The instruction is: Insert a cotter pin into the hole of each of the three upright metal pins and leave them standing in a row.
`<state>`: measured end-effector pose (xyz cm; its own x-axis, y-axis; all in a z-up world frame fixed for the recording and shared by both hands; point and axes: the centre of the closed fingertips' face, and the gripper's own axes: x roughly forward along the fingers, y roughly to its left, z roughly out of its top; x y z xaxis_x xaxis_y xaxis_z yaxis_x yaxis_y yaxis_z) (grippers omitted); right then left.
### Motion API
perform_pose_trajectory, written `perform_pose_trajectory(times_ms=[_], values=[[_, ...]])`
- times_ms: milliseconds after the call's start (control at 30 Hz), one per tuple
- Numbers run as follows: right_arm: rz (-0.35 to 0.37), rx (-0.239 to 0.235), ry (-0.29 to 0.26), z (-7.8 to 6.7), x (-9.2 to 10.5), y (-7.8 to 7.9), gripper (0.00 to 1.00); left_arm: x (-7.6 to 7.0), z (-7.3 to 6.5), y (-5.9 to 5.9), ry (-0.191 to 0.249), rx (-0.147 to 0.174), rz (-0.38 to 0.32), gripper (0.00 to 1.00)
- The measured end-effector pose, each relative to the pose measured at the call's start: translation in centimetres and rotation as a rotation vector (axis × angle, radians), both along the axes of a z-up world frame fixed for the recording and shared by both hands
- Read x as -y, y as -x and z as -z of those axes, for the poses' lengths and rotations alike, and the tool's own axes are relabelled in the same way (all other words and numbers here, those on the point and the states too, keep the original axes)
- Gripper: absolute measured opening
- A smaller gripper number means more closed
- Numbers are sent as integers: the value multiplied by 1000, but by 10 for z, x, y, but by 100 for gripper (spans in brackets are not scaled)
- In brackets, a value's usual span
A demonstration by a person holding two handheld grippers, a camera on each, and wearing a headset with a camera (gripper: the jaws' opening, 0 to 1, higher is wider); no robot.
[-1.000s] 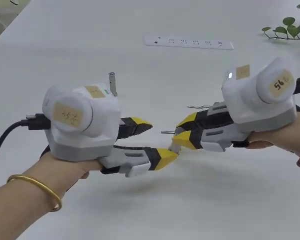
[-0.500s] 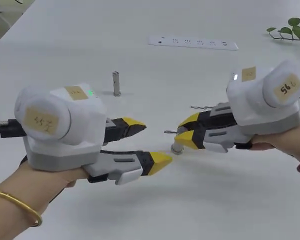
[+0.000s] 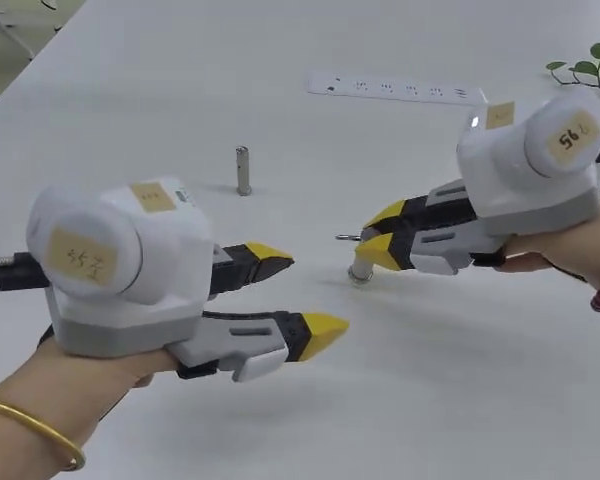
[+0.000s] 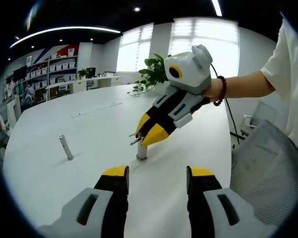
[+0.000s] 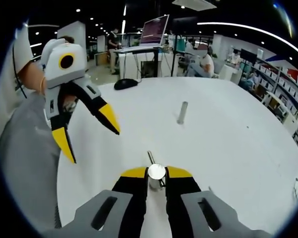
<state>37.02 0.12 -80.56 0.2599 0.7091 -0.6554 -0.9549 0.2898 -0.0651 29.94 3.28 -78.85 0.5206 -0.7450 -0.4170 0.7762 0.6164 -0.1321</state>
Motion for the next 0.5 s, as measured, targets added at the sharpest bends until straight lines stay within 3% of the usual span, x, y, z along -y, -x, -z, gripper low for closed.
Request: perform_pose_trajectory(times_ms=[500], values=[[11,-5,11,3,-3,-14,13,-3,2,0,5,-5,-19,45]])
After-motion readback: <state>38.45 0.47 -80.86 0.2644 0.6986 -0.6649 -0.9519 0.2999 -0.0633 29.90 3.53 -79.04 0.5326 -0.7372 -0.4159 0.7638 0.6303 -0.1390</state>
